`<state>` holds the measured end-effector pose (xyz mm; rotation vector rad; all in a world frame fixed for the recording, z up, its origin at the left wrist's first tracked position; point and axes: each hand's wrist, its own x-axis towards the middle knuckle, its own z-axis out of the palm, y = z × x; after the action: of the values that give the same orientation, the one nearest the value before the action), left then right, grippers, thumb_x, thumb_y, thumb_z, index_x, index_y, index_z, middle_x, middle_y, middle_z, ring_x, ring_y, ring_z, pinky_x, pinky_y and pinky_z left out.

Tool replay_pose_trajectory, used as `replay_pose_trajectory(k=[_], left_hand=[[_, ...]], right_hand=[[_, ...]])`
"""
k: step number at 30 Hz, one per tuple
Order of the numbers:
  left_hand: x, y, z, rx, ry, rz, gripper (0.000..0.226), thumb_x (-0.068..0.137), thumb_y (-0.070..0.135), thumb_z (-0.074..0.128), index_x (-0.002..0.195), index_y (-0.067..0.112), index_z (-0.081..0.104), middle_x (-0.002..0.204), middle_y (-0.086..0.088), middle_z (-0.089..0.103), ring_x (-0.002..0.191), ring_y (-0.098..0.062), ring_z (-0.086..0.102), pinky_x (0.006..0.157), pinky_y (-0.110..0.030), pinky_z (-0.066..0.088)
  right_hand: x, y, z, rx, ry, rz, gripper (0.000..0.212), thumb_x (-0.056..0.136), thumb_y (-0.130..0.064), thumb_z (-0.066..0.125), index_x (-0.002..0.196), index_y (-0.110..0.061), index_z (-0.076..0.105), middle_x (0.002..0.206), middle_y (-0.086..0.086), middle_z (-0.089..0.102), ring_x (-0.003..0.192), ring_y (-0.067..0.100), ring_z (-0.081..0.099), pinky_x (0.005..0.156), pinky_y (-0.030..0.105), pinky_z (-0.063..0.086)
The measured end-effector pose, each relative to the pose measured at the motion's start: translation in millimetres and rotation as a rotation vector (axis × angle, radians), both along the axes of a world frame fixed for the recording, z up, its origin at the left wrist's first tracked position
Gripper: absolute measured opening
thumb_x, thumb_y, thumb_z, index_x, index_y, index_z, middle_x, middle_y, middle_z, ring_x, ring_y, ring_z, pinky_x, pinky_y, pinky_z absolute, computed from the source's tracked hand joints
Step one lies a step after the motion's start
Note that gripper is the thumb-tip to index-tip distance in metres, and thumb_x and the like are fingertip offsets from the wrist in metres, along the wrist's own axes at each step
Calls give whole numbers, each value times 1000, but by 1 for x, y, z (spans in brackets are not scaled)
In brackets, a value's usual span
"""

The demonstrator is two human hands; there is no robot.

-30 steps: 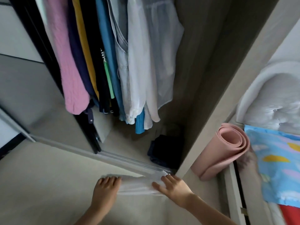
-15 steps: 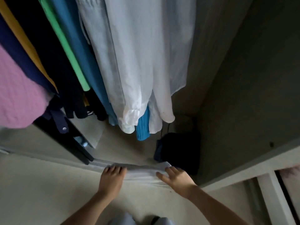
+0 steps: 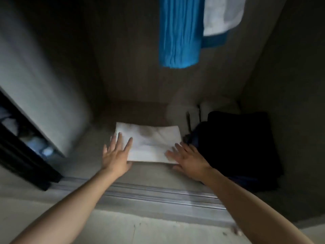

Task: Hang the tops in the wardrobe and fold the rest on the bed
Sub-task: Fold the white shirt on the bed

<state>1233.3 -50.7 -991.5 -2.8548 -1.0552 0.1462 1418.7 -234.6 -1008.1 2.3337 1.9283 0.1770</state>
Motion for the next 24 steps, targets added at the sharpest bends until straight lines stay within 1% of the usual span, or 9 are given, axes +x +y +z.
replay_pose_trajectory(k=[2, 4, 7, 8, 10, 12, 13, 18, 24], left_hand=[[-10, 7, -42, -121, 181, 42, 88, 88, 45, 53, 148, 33, -10, 156, -9, -20, 144, -31, -12, 114, -50, 9], [-22, 12, -72, -196, 176, 63, 81, 91, 44, 49, 147, 39, -10, 155, -5, -24, 143, -32, -13, 112, -52, 12], [-32, 11, -99, -259, 134, 60, 68, 96, 48, 36, 147, 42, -8, 155, -3, -23, 144, -32, -6, 112, -51, 17], [-32, 11, -103, -244, 125, 44, 66, 96, 49, 34, 147, 39, -8, 155, -4, -22, 144, -32, -4, 112, -50, 17], [-31, 16, -107, -228, 111, 2, 68, 96, 54, 30, 147, 36, -11, 155, -5, -23, 144, -33, -3, 113, -48, 15], [-29, 25, -109, -247, 128, -30, 70, 94, 58, 26, 145, 35, -17, 153, -3, -28, 144, -33, -6, 114, -46, 12], [-28, 29, -109, -258, 138, -34, 71, 94, 60, 25, 144, 36, -19, 153, -2, -30, 144, -33, -7, 114, -46, 11], [8, 57, -108, -316, 141, -34, 71, 91, 65, 27, 145, 42, -13, 153, 1, -28, 144, -31, -9, 116, -45, 8], [91, 101, -104, -361, 104, -71, 69, 92, 60, 34, 147, 42, -4, 156, -2, -21, 143, -37, -1, 114, -49, 11]], right_hand=[[-7, -3, -33, -176, 79, -107, 69, 85, -55, 19, 145, -25, 32, 149, 20, 31, 133, 38, 36, 105, 52, 31], [-12, -7, -50, -300, 77, -102, 85, 72, -60, 0, 149, -26, 16, 154, 18, 16, 140, 35, 22, 112, 51, 17], [-10, -8, -64, -343, 21, -89, 65, 79, -54, 21, 136, -26, 35, 130, 19, 55, 116, 35, 56, 92, 51, 45], [-11, -4, -66, -335, 21, -106, 62, 81, -54, 24, 134, -26, 40, 126, 20, 58, 112, 35, 59, 88, 50, 48], [-12, 13, -65, -301, 100, -93, 75, 86, -64, 11, 145, -23, 29, 144, 26, 35, 130, 42, 39, 102, 51, 36], [-13, 25, -70, -382, 199, -139, 88, 73, -73, -3, 149, -29, -7, 155, 19, -13, 143, 38, -6, 115, 46, 4], [-13, 31, -70, -452, 260, -182, 89, 69, -75, -3, 146, -32, -17, 153, 15, -24, 142, 36, -16, 115, 44, -4], [13, 64, -75, -475, 297, -279, 75, 91, -66, 21, 146, -33, -18, 152, 16, -27, 140, 38, -20, 114, 47, -7], [84, 108, -63, -510, 293, -377, 66, 94, -61, 19, 147, -37, -12, 155, 12, -20, 143, 35, -14, 115, 47, 1]])
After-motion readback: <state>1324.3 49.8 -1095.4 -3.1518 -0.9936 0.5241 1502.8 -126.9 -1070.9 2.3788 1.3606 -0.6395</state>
